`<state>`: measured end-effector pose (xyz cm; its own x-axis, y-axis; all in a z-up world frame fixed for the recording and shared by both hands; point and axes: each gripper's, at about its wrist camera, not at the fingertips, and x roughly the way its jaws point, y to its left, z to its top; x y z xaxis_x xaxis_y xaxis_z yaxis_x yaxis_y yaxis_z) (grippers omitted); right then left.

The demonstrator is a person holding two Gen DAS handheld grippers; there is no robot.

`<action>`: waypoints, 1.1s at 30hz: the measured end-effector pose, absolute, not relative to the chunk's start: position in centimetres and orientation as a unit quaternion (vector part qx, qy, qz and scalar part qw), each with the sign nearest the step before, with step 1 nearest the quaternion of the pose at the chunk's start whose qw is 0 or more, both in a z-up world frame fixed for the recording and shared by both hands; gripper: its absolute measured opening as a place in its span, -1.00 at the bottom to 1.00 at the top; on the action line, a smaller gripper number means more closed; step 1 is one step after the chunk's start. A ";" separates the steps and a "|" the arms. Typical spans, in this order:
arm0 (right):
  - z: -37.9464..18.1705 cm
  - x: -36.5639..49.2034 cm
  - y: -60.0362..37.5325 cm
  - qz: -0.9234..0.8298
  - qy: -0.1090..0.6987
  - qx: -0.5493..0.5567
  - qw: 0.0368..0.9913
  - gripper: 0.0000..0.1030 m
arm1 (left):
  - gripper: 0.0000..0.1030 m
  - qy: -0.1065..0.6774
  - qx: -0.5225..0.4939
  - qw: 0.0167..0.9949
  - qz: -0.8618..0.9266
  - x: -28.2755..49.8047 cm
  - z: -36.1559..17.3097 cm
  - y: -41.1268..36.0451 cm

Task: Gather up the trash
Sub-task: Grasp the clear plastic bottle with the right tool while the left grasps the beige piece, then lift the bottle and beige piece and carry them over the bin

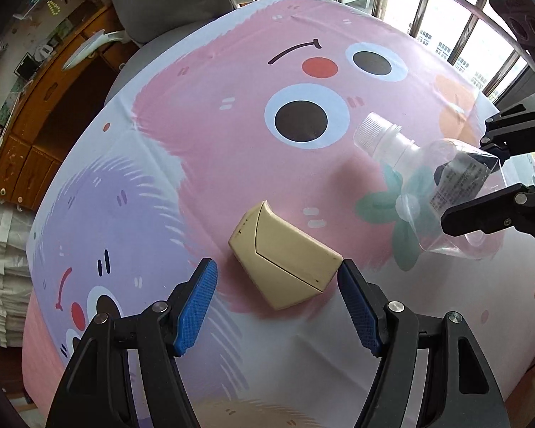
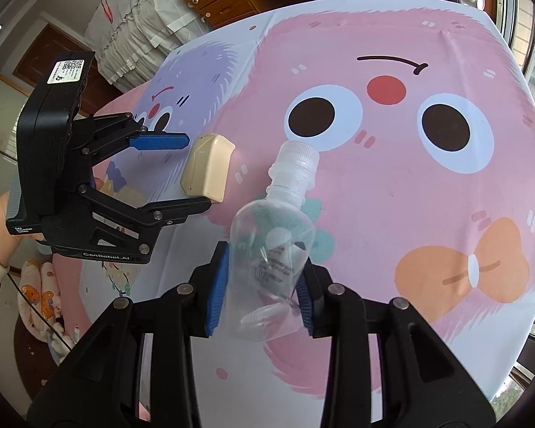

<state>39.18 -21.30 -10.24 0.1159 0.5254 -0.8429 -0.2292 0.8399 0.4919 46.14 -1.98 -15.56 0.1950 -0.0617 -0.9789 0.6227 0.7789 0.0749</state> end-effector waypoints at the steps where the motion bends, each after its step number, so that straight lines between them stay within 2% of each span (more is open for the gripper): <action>1: -10.2 39.2 -21.5 0.255 0.614 0.123 0.737 -0.39 | 0.38 0.591 0.245 0.732 -0.235 46.4 -15.7 -2.0; 10: -10.2 39.3 -21.8 0.258 0.613 0.134 0.734 -0.39 | 0.38 0.601 0.257 0.719 -0.237 49.3 -16.7 -2.0; 13: -10.2 39.3 -21.8 0.256 0.613 0.134 0.735 -0.39 | 0.26 0.604 0.241 0.724 -0.230 49.9 -16.8 -1.5; 18: -10.0 38.7 -21.3 0.250 0.615 0.128 0.737 -0.39 | 0.24 0.610 0.213 0.739 -0.191 49.5 -16.6 0.4; 24: -9.4 36.7 -20.0 0.251 0.617 0.119 0.736 -0.39 | 0.24 0.619 0.186 0.752 -0.129 44.9 -15.7 2.3; 33: -7.1 30.2 -17.3 0.235 0.613 0.126 0.744 -0.39 | 0.23 0.616 0.090 0.780 -0.059 35.8 -12.1 5.8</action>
